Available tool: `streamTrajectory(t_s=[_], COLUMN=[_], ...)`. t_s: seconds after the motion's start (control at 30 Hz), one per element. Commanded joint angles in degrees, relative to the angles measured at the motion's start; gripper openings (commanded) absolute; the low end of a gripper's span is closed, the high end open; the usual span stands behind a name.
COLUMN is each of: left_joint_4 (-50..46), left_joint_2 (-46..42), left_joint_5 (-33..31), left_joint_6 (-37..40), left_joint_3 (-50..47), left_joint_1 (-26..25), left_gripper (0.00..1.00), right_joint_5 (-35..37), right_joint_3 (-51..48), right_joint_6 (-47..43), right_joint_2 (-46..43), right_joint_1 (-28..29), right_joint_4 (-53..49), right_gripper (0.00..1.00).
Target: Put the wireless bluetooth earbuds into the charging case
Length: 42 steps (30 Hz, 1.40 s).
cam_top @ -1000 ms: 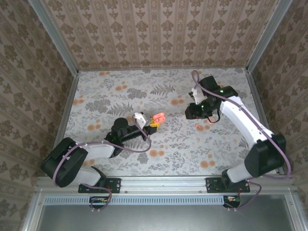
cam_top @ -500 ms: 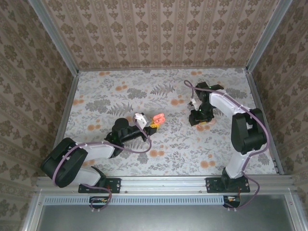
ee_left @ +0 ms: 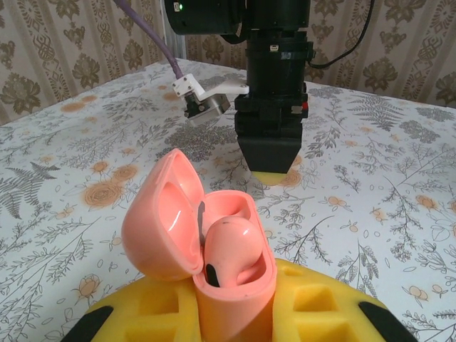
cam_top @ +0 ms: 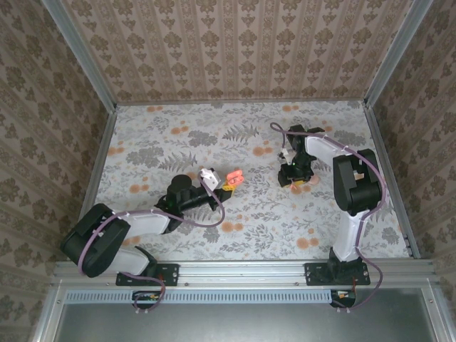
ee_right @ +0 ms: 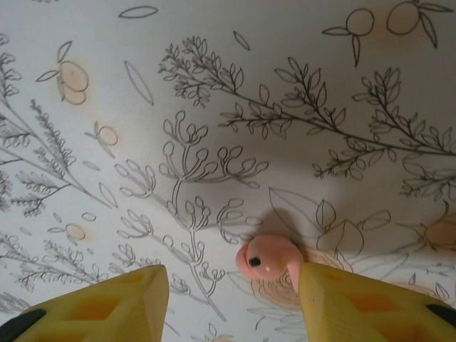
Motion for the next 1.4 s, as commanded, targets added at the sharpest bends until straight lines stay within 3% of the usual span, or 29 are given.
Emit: streamTrajectory(t_s=[0.0, 0.63, 0.97, 1.37], left_joint_4=[0.56, 0.75, 0.02, -0.79], left_joint_2=[0.6, -1.26, -2.74, -2.84], left_joint_5=[0.7, 0.63, 0.53, 0.33], left_joint_6=[1.17, 0.7, 1.01, 1.53], left_joint_3=[1.86, 0.71, 0.09, 0.28], left_joint_1=[0.29, 0.23, 0.23, 0.18], left_gripper=[0.12, 0.12, 0.12, 0.12], right_joint_5=[0.83, -4.54, 5.3, 7.04], right_joint_3=[0.85, -1.64, 5.63, 10.49], right_joint_6=[-1.12, 3.36, 5.59, 9.97], right_joint_2=[1.38, -2.58, -3.73, 3.87], right_joint_1=[-0.29, -0.28, 0.14, 2.73], right_joint_4=[0.69, -4.84, -13.21, -14.33], right_gripper=[0.52, 0.46, 0.46, 0.45])
